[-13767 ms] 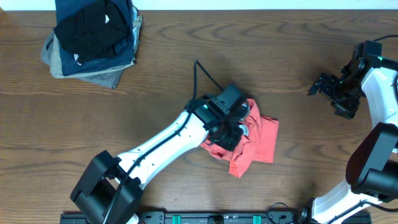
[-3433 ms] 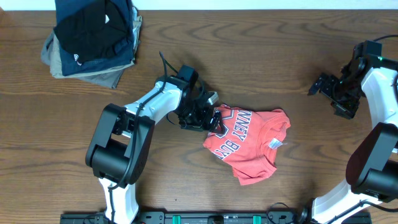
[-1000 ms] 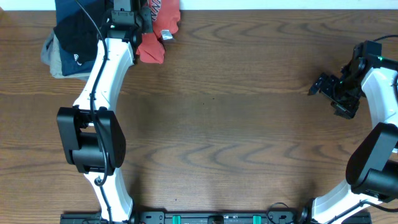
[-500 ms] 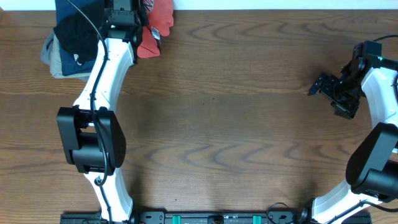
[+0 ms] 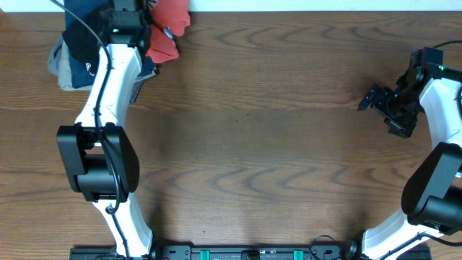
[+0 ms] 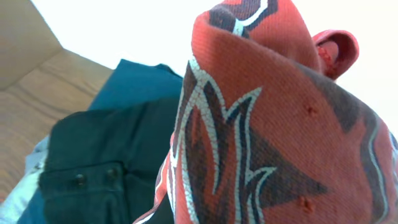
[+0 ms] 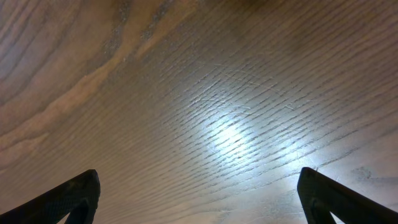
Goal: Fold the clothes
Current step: 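Carry the bundle with the left gripper onto the clothes stack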
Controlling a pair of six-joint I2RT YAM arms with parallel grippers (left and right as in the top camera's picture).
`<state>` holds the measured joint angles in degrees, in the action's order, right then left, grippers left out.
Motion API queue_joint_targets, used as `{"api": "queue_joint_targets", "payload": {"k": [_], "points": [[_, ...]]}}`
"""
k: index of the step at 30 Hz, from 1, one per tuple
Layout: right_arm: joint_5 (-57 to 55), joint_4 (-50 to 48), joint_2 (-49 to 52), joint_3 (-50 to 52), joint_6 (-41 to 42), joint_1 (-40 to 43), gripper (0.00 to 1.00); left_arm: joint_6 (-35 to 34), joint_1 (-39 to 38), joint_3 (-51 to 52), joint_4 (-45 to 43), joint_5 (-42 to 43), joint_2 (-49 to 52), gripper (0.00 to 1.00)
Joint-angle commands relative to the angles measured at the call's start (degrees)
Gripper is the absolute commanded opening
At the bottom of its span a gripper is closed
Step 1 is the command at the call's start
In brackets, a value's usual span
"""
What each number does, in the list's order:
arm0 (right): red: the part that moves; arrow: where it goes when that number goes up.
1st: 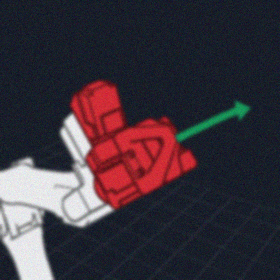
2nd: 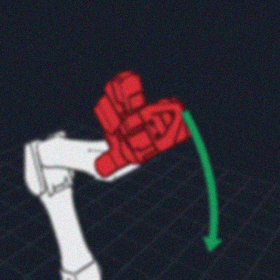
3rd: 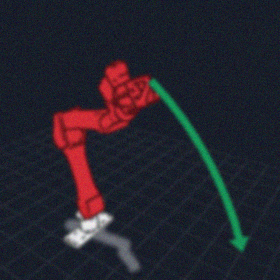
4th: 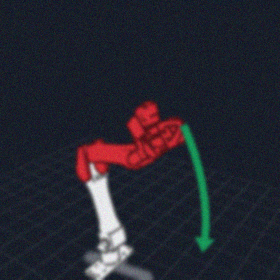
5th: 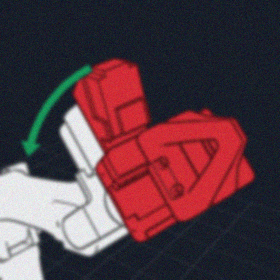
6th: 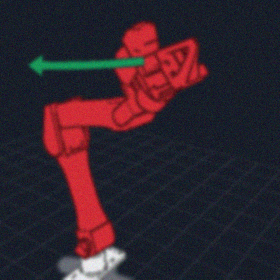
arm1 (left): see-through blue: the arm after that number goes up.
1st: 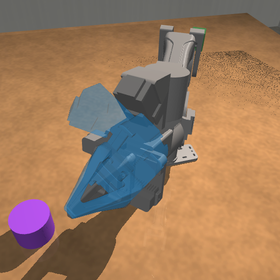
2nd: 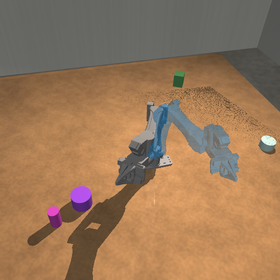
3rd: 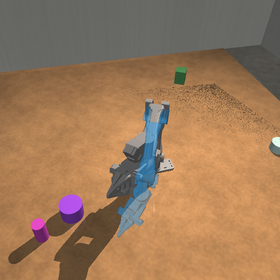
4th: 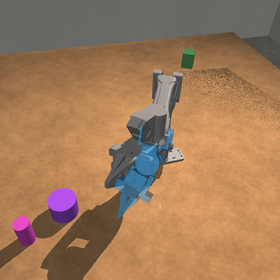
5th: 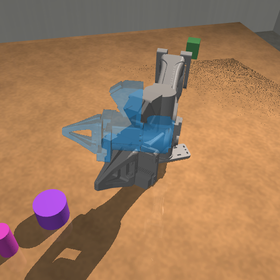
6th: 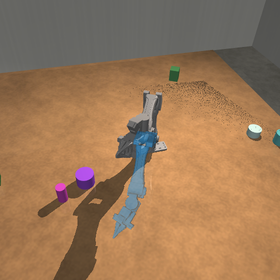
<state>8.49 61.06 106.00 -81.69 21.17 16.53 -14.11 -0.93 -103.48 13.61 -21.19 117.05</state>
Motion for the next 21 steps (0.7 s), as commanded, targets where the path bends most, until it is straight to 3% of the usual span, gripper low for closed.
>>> {"api": "queue_joint_targets", "payload": {"k": [1, 18, 21], "points": [[-0.2, 0.0, -0.5, -0.7, -0.9, 0.0, 0.99, -2.8, 2.0, -1.8, -0.4, -2.5, -0.6, 0.07], [-0.2, 0.0, -0.5, -0.7, -0.9, 0.0, 0.99, -5.5, 9.6, -1.7, 2.2, -2.4, 1.4, 0.06], [-0.2, 0.0, -0.5, -0.7, -0.9, -0.1, 0.99, -5.5, 11.0, -1.7, 2.8, -2.4, 3.0, 0.13]]}}
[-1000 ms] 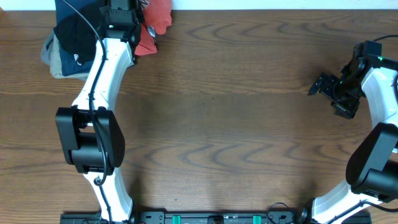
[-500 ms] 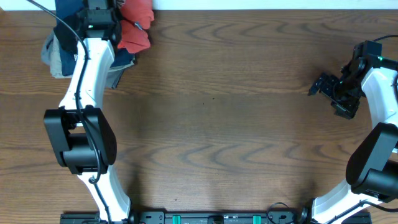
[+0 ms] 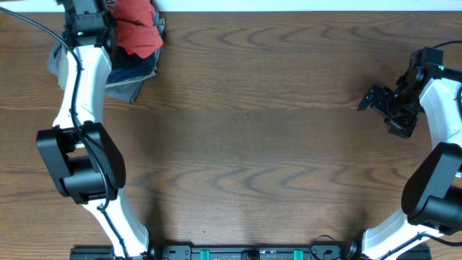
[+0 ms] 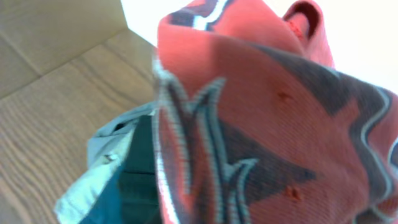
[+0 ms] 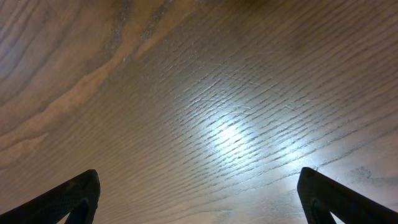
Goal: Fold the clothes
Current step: 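Carry the bundle with the left gripper onto the clothes stack, then press the orange shirt down onto the stack with the left gripper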
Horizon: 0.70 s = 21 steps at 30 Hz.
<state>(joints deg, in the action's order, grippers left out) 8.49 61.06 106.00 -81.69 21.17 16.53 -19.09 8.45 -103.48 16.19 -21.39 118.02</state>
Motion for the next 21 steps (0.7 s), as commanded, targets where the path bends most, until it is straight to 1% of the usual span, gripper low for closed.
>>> {"api": "queue_joint_targets", "payload": {"k": [1, 6, 7, 9, 11, 12, 14, 21], "points": [[-0.2, 0.0, -0.5, -0.7, -0.9, -0.1, 0.99, -0.5, 2.1, -1.7, 0.4, -2.3, 2.6, 0.13], [-0.2, 0.0, -0.5, -0.7, -0.9, 0.0, 0.99, -0.5, 5.3, -1.7, 2.6, -2.3, 5.1, 0.13], [-0.2, 0.0, -0.5, -0.7, -0.9, 0.0, 0.99, -0.5, 5.8, -1.7, 3.3, -2.3, 5.4, 0.16], [-0.2, 0.0, -0.5, -0.7, -0.9, 0.0, 0.99, -0.2, 6.8, -1.7, 4.6, -2.3, 5.7, 0.38], [-0.2, 0.0, -0.5, -0.7, -0.9, 0.0, 0.99, 1.6, 7.5, -1.7, 5.0, -2.3, 5.5, 0.66], [-0.2, 0.0, -0.5, -0.7, -0.9, 0.0, 0.99, 2.4, 7.6, -1.7, 5.0, -2.3, 5.2, 0.69], [-0.2, 0.0, -0.5, -0.7, -0.9, 0.0, 0.99, 3.9, 7.6, -1.7, 5.0, -2.3, 4.1, 0.70], [-0.2, 0.0, -0.5, -0.7, -0.9, 0.0, 0.99, 3.8, 5.0, -1.7, 2.4, -1.0, -2.6, 0.71]]}}
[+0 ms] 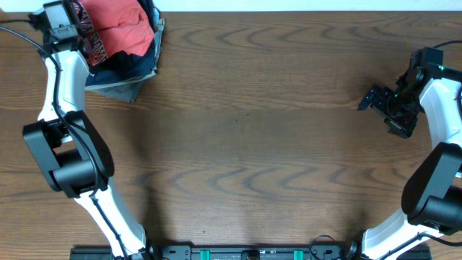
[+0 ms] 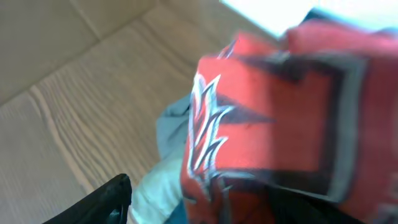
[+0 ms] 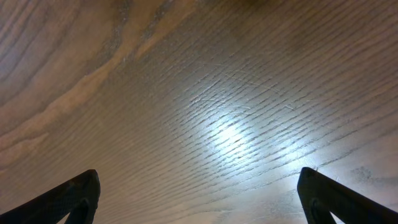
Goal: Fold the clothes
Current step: 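Press the orange shirt down onto the stack with the left gripper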
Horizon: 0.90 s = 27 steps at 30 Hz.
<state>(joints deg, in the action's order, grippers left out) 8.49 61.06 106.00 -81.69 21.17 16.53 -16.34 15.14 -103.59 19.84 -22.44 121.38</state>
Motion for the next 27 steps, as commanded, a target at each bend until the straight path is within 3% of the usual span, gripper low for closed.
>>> {"api": "queue_joint_targets", "payload": {"k": [1, 5, 9, 13, 27], "points": [[-0.2, 0.0, -0.5, -0.7, -0.9, 0.0, 0.99, 1.0, -2.4, -1.6, -1.8, 0.8, -6.6, 0.71], [-0.2, 0.0, -0.5, -0.7, -0.9, 0.0, 0.99, 1.0, -4.8, -1.6, -3.3, 3.9, -7.5, 0.61], [-0.2, 0.0, -0.5, -0.7, -0.9, 0.0, 0.99, 1.0, -6.3, -1.6, -3.3, 5.3, -6.2, 0.37], [-0.2, 0.0, -0.5, -0.7, -0.9, -0.1, 0.99, 1.0, -6.4, -1.6, -3.2, 5.3, -3.9, 0.06], [-0.2, 0.0, -0.5, -0.7, -0.9, -0.1, 0.99, 1.0, -6.4, -1.5, 1.8, 5.5, -1.0, 0.06]]}}
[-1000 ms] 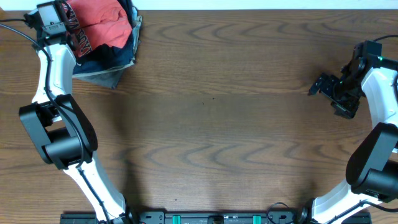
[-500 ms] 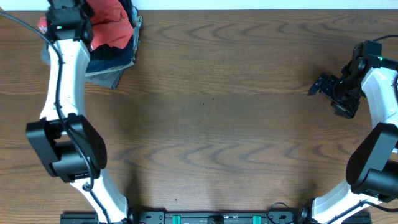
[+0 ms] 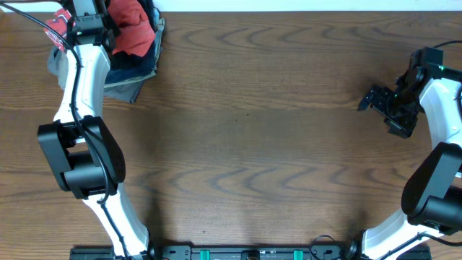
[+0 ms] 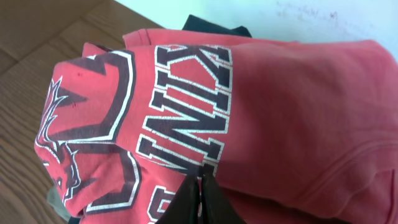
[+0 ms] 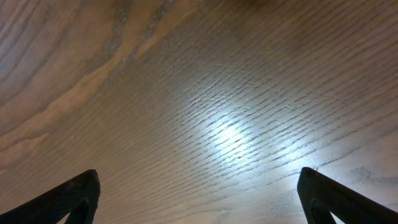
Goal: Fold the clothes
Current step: 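Press the orange shirt down onto the stack with the left gripper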
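A red shirt (image 3: 133, 32) with dark and white lettering lies bunched on a pile of clothes at the table's far left corner. My left gripper (image 3: 90, 20) is over that pile. In the left wrist view its fingers are pressed together (image 4: 200, 186) with a pinch of the red shirt (image 4: 261, 106) at their tips. My right gripper (image 3: 375, 101) hovers over bare wood at the right side. Its fingertips (image 5: 68, 196) stand wide apart with nothing between them.
Under the red shirt lie a dark blue garment (image 3: 133, 66) and a grey one (image 3: 119, 88), reaching the table's far edge. A dark garment (image 4: 211, 28) shows behind the red shirt. The brown wooden table (image 3: 253, 130) spans the view between both arms.
My left gripper has moved right from the far left corner back over the pile. One finger showed apart then; the fingers are now shut on the red shirt. The right arm has not moved.
The red shirt hung to the right of the pile at my left gripper. Then it was further left, over the pile. Then it lay on the pile, with the gripper further left and a finger apart. Now the gripper is shut on it again.
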Controlling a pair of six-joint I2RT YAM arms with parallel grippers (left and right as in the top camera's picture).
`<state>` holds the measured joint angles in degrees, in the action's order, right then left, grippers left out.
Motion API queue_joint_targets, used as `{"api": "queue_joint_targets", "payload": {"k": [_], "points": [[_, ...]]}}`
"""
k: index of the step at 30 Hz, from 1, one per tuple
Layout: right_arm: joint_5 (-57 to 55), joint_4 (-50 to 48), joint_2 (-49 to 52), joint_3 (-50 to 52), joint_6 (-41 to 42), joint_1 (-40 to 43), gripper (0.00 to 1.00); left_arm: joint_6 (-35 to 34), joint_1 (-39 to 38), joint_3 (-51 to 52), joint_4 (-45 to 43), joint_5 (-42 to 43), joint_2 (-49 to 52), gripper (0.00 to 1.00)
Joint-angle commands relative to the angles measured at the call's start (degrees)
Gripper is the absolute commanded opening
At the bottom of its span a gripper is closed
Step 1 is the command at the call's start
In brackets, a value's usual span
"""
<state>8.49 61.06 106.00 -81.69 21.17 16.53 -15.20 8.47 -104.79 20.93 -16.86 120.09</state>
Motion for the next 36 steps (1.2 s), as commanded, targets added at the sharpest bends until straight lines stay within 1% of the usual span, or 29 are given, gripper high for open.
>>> {"api": "queue_joint_targets", "payload": {"k": [1, 7, 18, 23, 29, 36], "points": [[-0.2, 0.0, -0.5, -0.8, -0.9, -0.1, 0.99, -0.1, 0.2, -0.2, 0.8, 0.3, 0.4, 0.06], [-0.2, 0.0, -0.5, -0.8, -0.9, -0.1, 0.99, -0.1, 0.2, -0.2, 0.7, 4.3, 2.1, 0.06], [-0.2, 0.0, -0.5, -0.7, -0.9, -0.1, 0.99, -0.1, 2.3, -0.2, -3.8, 4.3, 6.4, 0.06], [-0.2, 0.0, -0.5, -0.7, -0.9, -0.1, 0.99, -0.1, 3.7, -0.2, -8.2, 4.3, 6.4, 0.06], [-0.2, 0.0, -0.5, -0.7, -0.9, -0.1, 0.99, 0.1, 3.8, -0.2, -9.0, 4.2, 6.4, 0.06], [-0.2, 0.0, -0.5, -0.7, -0.9, -0.1, 0.99, 0.1, 3.8, -0.2, -13.5, 4.3, 6.5, 0.06]]}}
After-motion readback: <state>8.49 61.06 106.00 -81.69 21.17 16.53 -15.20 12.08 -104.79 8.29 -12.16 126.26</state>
